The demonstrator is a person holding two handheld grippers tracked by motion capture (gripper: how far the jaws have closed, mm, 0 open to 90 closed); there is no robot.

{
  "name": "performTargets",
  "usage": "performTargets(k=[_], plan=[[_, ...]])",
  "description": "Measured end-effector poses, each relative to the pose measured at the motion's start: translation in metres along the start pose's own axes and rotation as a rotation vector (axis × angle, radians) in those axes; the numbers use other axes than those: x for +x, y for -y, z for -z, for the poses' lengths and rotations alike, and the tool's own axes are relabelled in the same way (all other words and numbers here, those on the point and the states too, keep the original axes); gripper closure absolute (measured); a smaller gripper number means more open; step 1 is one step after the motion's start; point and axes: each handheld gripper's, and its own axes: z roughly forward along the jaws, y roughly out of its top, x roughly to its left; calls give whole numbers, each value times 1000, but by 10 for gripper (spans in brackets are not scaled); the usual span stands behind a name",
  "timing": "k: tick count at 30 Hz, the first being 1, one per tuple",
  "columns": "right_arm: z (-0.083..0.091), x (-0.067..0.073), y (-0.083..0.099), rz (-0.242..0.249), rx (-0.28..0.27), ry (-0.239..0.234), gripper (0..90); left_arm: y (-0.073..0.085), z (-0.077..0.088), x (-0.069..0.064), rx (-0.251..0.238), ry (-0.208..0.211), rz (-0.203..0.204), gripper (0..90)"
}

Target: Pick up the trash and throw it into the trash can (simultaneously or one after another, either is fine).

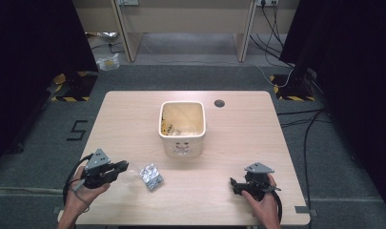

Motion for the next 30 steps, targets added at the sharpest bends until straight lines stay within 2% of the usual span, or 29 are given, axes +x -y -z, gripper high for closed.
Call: performTargets(k=[9,15,24,30], plan=[[0,0,0,1,1,-1,96,-11,0,5,-20,-13,-4,825],[0,0,0,1,1,-1,96,-24,-1,9,-44,-18,-3,825],[0,0,0,4,1,-1,95,-34,-3,15,-74,-26,16,824],[-1,0,0,4,0,0,93,-44,-2,16,-84,-32,3,824]])
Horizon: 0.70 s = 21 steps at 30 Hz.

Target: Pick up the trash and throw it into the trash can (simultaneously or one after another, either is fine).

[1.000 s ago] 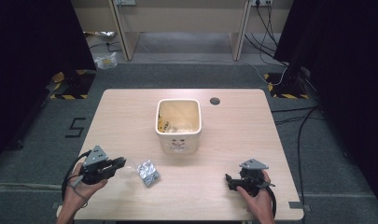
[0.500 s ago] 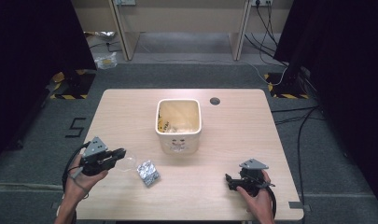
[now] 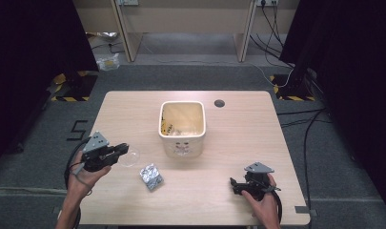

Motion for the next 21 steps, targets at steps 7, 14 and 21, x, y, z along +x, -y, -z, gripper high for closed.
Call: performTargets(k=[7,14,21], plan=[[0,0,0,1,1,-2,90,-16,2,2,-13,-6,-30,824],[0,0,0,3,1,-2,90,-35,-1,-1,-26,-6,-65,824],[0,0,0,3,0,-2,90,-51,-3,-3,-22,-9,-99,824]])
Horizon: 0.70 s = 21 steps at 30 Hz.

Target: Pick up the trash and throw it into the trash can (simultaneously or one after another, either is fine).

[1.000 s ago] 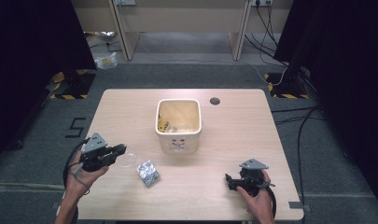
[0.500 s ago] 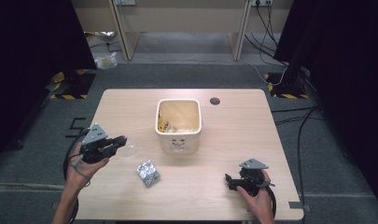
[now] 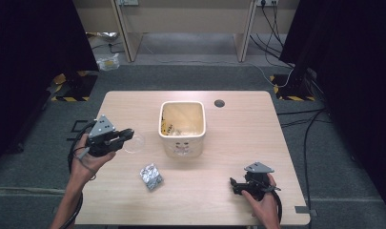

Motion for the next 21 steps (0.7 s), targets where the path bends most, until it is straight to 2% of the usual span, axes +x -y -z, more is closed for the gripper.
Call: performTargets(k=[4,5,7,8,11,17,21], plan=[[0,0,0,0,0,0,90,-7,-1,0,-1,-7,-8,824],[0,0,0,0,0,0,90,-9,-2,1,-7,-9,-27,824],[0,0,0,0,0,0,90,-12,-2,0,0,-9,-19,824],[0,0,0,0,0,0,90,-14,-3,1,-5,-12,-35,824],[0,0,0,0,0,0,90,-18,-3,2,-5,-18,-44,824],[0,0,0,0,0,0,90,-24,-8,5,6,-25,-30,824],[0,0,0,0,0,0,90,-30,-11,7,-7,-27,-28,824]])
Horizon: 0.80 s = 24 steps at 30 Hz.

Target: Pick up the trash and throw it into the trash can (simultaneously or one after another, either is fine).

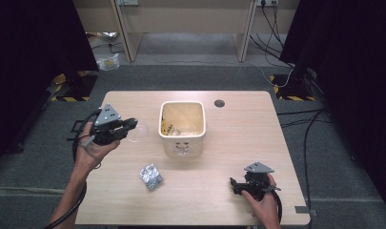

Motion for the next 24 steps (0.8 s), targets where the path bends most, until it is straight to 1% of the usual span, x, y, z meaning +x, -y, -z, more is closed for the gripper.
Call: performTargets(k=[3,5,7,10,17,18,21,24], plan=[[0,0,0,0,0,0,90,-4,-2,0,-2,0,-3,823],[0,0,0,0,0,0,90,-10,-5,-2,-4,2,-16,823],[0,0,0,0,0,0,90,-12,-6,-3,-8,0,-16,823],[0,0,0,1,0,0,90,-20,-11,-4,-4,-2,-32,823],[0,0,0,0,0,1,90,-31,-11,-4,-5,-18,-52,823],[0,0,0,2,0,0,90,-34,-10,-3,-10,-24,-55,823],[0,0,0,-1,1,1,90,-38,-10,-3,-14,-26,-59,823],[0,0,0,-1,-1,0,90,-45,-11,-5,-20,-28,-70,823]])
